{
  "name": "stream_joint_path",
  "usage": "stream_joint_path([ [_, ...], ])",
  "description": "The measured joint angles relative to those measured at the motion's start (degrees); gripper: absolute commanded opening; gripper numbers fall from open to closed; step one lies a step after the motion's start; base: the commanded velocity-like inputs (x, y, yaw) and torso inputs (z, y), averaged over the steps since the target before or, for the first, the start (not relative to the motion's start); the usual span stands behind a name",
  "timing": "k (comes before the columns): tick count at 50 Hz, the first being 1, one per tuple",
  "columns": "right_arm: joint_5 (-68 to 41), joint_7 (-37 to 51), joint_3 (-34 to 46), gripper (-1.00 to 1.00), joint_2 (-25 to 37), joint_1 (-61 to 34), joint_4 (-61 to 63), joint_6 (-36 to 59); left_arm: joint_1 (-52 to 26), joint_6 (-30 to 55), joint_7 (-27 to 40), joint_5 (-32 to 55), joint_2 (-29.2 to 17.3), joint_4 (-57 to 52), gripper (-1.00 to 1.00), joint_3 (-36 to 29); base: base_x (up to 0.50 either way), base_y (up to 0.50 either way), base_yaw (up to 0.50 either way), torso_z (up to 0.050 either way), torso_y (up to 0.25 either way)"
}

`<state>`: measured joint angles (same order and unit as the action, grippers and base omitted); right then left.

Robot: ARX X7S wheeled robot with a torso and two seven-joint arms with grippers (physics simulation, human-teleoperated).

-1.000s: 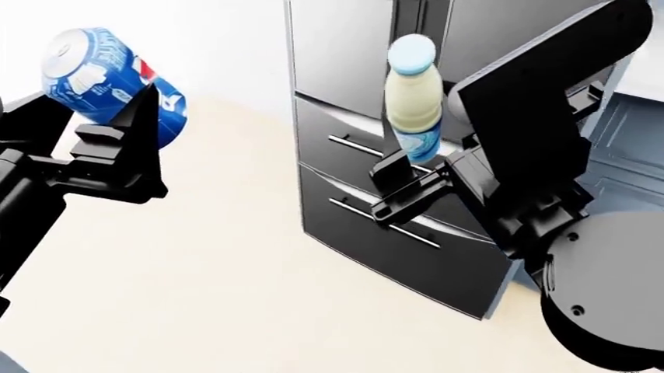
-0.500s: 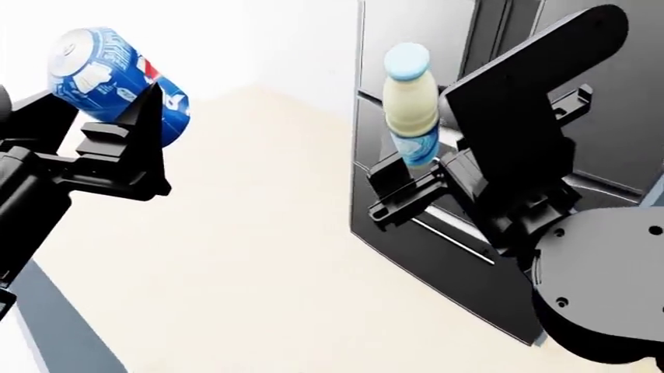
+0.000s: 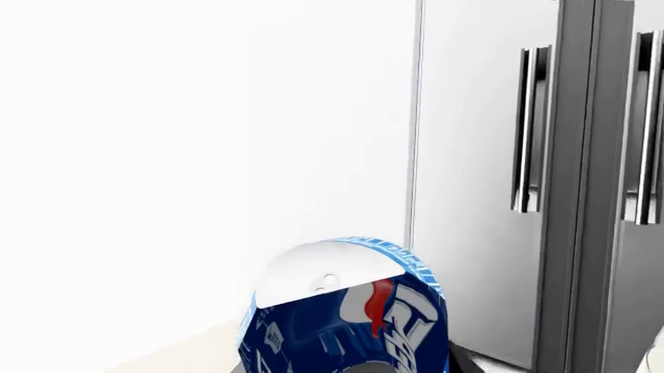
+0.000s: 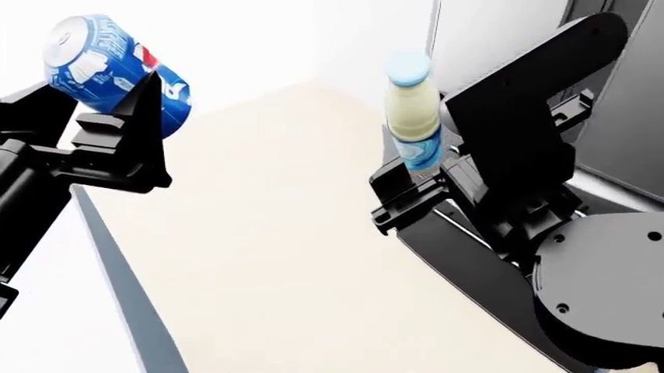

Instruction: Move the drinks to the dining counter.

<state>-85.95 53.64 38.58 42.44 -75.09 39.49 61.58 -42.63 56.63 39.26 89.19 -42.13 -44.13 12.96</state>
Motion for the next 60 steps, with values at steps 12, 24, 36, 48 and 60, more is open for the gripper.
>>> stream_joint_path([
  [12, -0.96, 0.53, 0.03, -1.0, 0.44, -0.18, 0.6, -0.11, 1.07, -0.32, 0.42, 0.5, -1.74, -0.27, -1.0, -0.9, 0.0, 0.0, 0.5, 0.0, 0.0],
  [24, -1.9, 0.77, 0.13, -1.0, 0.45, -1.01, 0.92, 0.01, 1.21, -0.69, 0.86, 1.29, -2.73, -0.45, -1.0, -0.97, 0.0, 0.0, 0.5, 0.0, 0.001],
  [36, -1.9, 0.15, 0.68, -1.0, -0.24, -2.01, 0.69, 0.31, 1.44, -1.09, 0.95, 1.73, -3.35, -0.51, -1.0, -0.69, 0.0, 0.0, 0.5, 0.0, 0.001],
  [48, -1.67, -0.38, 1.02, -1.0, -0.27, -2.14, 0.77, 0.18, 1.95, -1.41, 0.68, 1.56, -3.63, -0.49, -1.0, -0.49, 0.0, 0.0, 0.5, 0.0, 0.001],
  [60, -1.04, -1.02, 1.31, -1.0, -0.24, -1.91, 0.86, -0.15, 2.53, -1.71, 0.32, 1.18, -3.74, -0.56, -1.0, -0.39, 0.0, 0.0, 0.5, 0.0, 0.001],
])
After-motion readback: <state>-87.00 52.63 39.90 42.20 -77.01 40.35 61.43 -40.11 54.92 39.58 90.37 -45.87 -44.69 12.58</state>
